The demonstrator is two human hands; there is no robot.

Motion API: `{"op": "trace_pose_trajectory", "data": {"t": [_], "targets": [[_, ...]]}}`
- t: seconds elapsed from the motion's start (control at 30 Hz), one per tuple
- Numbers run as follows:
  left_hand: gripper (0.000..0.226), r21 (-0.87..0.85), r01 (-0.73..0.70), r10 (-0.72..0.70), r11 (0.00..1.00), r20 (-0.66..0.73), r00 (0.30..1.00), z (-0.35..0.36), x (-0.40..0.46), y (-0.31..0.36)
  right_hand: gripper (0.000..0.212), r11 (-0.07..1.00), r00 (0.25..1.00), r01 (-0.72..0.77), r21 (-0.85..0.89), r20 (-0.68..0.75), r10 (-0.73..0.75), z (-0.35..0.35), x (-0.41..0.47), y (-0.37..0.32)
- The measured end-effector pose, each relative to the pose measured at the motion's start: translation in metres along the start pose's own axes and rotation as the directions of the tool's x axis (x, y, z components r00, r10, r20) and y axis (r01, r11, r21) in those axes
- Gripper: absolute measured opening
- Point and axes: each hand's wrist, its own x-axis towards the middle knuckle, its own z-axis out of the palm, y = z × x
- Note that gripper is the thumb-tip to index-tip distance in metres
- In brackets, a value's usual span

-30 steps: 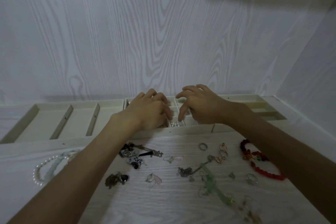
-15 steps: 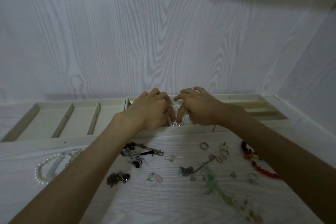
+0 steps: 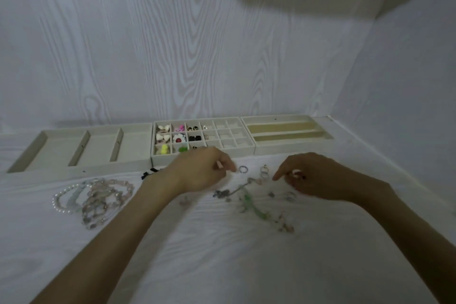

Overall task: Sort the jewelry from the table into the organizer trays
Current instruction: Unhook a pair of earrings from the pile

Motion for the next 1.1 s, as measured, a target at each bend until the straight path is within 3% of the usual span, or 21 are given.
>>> {"op": "trace_pose_trajectory", "data": {"t": [0.17, 0.37, 0.7, 0.87, 0.93, 1.0, 1.1], "targets": [[0.038, 0.017, -0.023, 0.023, 1.000, 0.023, 0.999, 0.033, -0.003, 0.018, 0.041, 0.997, 0.996, -0.059, -0.054, -0.073, 0.055, 0.040, -0.035, 0.010], [0.053, 0.021, -0.082, 0.082, 0.996, 0.008, 0.997, 0.055, -0.005, 0.029, 0.032, 0.998, 0.929, -0.059, 0.009, -0.365, 0.058, 0.059, -0.029, -0.001], [0.044, -0.041, -0.066, 0.065, 0.997, -0.016, 0.998, 0.044, -0.014, 0.026, 0.015, 0.991, 0.882, -0.101, 0.092, -0.453, 0.132, 0.061, -0.003, -0.009], [0.029, -0.202, 0.036, -0.047, 0.979, -0.053, 0.997, 0.035, -0.014, 0.033, 0.011, 0.979, 0.881, -0.055, 0.196, -0.452, 0.140, 0.057, -0.006, -0.015], [0.024, -0.380, 0.067, -0.093, 0.923, -0.049, 0.995, 0.031, -0.014, 0.039, 0.009, 0.864, 0.885, 0.042, 0.501, -0.420, 0.200, 0.048, -0.009, -0.023], [0.026, -0.566, 0.128, -0.134, 0.815, 0.030, 0.990, 0.024, -0.018, 0.049, 0.012, 0.564, 0.923, 0.063, 0.823, -0.264, 0.281, 0.039, -0.013, -0.032], [0.028, -0.677, 0.190, -0.137, 0.711, 0.131, 0.982, 0.015, -0.026, 0.058, 0.019, 0.234, 0.966, -0.010, 0.972, -0.052, 0.254, 0.035, -0.014, -0.039]]}}
